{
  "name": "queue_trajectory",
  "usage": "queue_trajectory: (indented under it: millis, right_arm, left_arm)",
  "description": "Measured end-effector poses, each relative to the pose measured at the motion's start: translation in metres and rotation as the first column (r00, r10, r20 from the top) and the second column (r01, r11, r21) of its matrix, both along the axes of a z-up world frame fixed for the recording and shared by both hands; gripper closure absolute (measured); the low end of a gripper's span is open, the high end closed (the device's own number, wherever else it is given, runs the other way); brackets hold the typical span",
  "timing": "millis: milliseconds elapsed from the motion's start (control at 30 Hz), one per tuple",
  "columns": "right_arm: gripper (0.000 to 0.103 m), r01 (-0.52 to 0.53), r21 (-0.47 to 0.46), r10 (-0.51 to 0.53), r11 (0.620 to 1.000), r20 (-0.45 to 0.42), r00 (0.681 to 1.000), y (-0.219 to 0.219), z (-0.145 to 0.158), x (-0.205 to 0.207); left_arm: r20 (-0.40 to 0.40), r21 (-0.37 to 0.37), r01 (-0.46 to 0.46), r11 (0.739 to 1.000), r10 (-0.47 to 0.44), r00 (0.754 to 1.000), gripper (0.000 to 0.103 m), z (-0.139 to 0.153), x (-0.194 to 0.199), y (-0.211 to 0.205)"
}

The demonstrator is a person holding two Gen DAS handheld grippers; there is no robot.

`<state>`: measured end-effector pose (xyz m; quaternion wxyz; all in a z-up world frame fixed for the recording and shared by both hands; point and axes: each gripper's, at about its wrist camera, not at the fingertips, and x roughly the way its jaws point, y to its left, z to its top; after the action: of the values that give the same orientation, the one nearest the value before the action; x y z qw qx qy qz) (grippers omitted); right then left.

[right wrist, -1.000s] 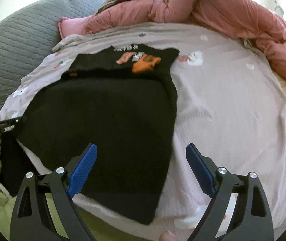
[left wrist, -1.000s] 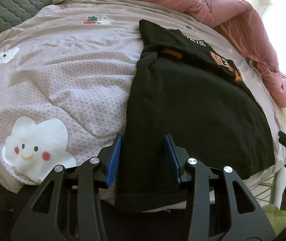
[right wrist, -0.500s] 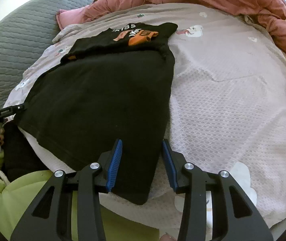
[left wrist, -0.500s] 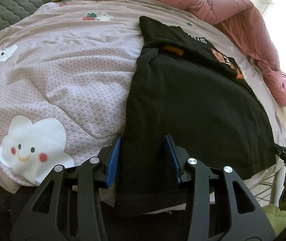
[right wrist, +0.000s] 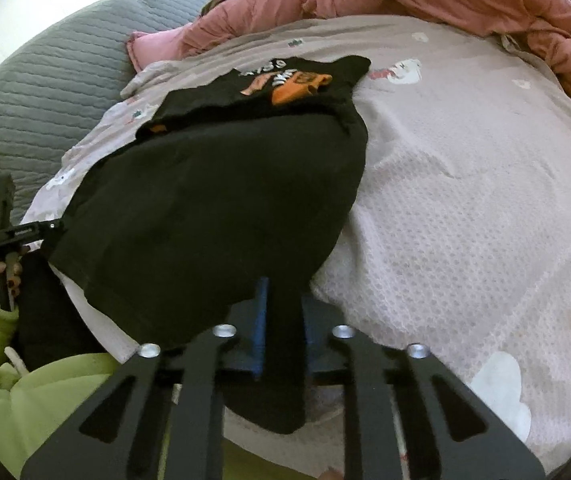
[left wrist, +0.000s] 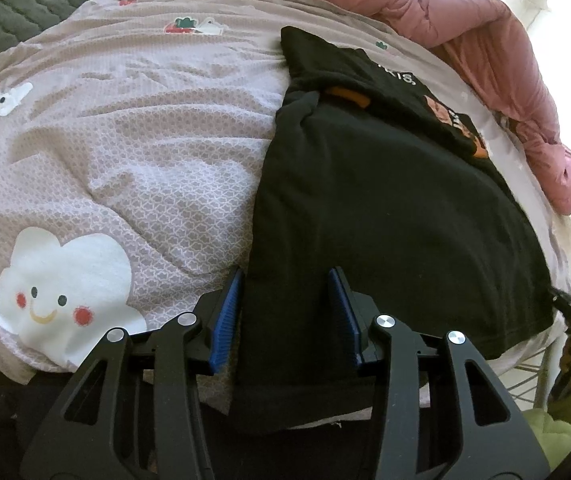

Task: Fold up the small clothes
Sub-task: 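Close both tools on the shirt hem, then lift the hem with both tools and fold it toward the collar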

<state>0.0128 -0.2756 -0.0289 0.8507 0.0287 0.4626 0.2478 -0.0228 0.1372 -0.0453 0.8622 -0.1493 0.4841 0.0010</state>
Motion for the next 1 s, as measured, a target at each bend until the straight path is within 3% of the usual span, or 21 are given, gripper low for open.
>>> queue_trajectory:
  millis: [167, 467, 1000]
  right_arm:
    - [0.094, -0.032, 0.027, 0.03, 0.999, 0.053, 0.998, 0.002, 0.014, 0.0]
    - [0.094, -0.035, 0.087, 0.022, 0.996, 0.145, 0.989, -0.002, 0.044, 0.008]
    - [0.094, 0.033, 0.172, -0.074, 0.985, 0.239, 0.968, -0.016, 0.079, 0.042]
  left_arm:
    - [0.012, 0.023, -0.006, 1.0, 0.005, 1.0, 0.099, 0.006, 0.0, -0.003]
    - [0.144, 0.038, -0.004, 0.999, -0.001, 0.99, 0.1, 0.051, 0.0, -0.013]
    - [0.231, -0.011, -0.052, 0.999, 0.053, 0.972, 0.1, 0.091, 0.047, -0.003]
